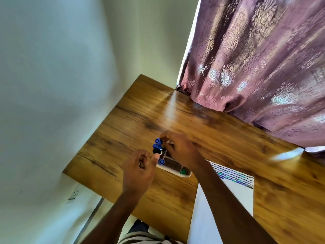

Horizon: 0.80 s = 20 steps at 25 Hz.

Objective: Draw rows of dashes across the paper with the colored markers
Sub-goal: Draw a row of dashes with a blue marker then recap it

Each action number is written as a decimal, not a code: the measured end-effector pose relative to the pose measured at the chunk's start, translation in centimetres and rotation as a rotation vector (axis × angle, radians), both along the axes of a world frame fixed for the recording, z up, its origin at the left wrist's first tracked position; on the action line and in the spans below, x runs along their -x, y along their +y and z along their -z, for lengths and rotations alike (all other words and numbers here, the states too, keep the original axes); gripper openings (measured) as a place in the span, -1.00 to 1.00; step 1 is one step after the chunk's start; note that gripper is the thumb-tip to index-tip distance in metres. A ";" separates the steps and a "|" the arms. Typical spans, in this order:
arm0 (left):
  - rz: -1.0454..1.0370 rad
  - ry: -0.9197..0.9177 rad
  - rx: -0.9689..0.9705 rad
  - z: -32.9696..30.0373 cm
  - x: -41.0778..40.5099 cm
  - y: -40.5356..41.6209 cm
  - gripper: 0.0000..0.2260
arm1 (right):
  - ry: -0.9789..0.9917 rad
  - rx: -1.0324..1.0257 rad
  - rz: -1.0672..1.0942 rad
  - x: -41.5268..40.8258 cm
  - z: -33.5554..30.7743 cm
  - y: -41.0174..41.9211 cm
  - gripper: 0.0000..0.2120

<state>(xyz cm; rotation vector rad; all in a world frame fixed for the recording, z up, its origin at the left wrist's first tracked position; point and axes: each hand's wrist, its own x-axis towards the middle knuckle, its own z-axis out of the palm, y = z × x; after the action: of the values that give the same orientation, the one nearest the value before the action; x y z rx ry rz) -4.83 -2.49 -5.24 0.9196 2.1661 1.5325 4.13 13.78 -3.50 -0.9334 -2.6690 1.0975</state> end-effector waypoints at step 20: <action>0.346 0.176 0.047 -1.9 -5.5 1.9 -0.78 | 0.070 -0.043 -0.013 -10.5 0.3 -4.3 -0.67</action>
<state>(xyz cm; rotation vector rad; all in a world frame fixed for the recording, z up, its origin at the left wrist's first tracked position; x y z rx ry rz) 0.68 -0.58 -3.30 1.3745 2.0102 1.2694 14.66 9.52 -3.85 -0.8553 -2.6346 1.0507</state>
